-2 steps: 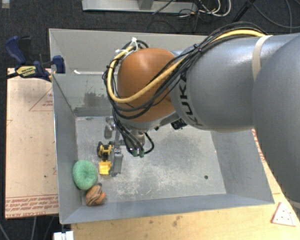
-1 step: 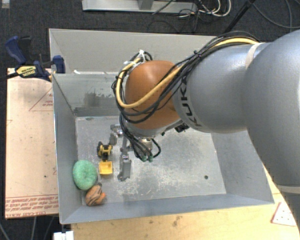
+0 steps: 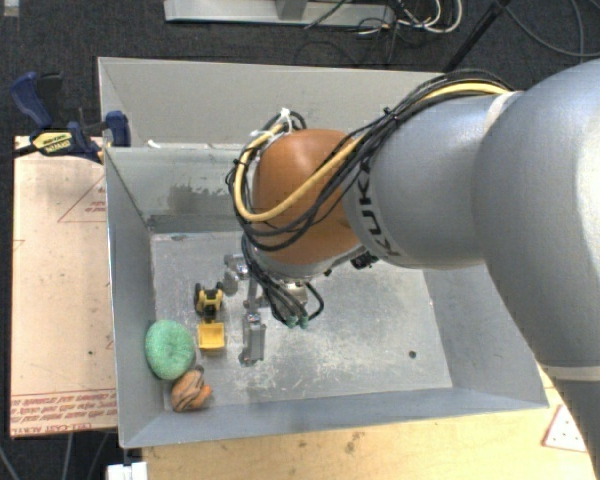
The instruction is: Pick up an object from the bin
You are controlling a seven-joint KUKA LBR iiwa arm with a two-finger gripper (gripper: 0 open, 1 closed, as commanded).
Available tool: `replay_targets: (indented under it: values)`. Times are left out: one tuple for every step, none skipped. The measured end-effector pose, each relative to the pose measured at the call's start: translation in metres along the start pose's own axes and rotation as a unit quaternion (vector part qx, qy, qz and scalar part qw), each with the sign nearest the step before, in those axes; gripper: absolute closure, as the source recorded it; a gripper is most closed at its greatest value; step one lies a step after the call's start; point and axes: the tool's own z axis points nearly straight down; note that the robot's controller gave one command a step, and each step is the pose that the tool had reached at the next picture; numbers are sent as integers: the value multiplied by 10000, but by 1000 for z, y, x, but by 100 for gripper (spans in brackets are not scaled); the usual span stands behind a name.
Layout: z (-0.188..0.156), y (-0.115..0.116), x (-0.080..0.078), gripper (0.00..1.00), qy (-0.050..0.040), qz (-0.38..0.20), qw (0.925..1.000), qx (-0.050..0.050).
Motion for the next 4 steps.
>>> replay_targets:
  values:
    - [33, 18, -18, 0, -49, 698, 9975, -27]
    - [56, 36, -35, 0, -15, 748, 9972, -15]
    - [56, -1, -43, 100, -24, 1567, 9876, -20]
    - [56, -1, -43, 100, -24, 1568, 9876, -21]
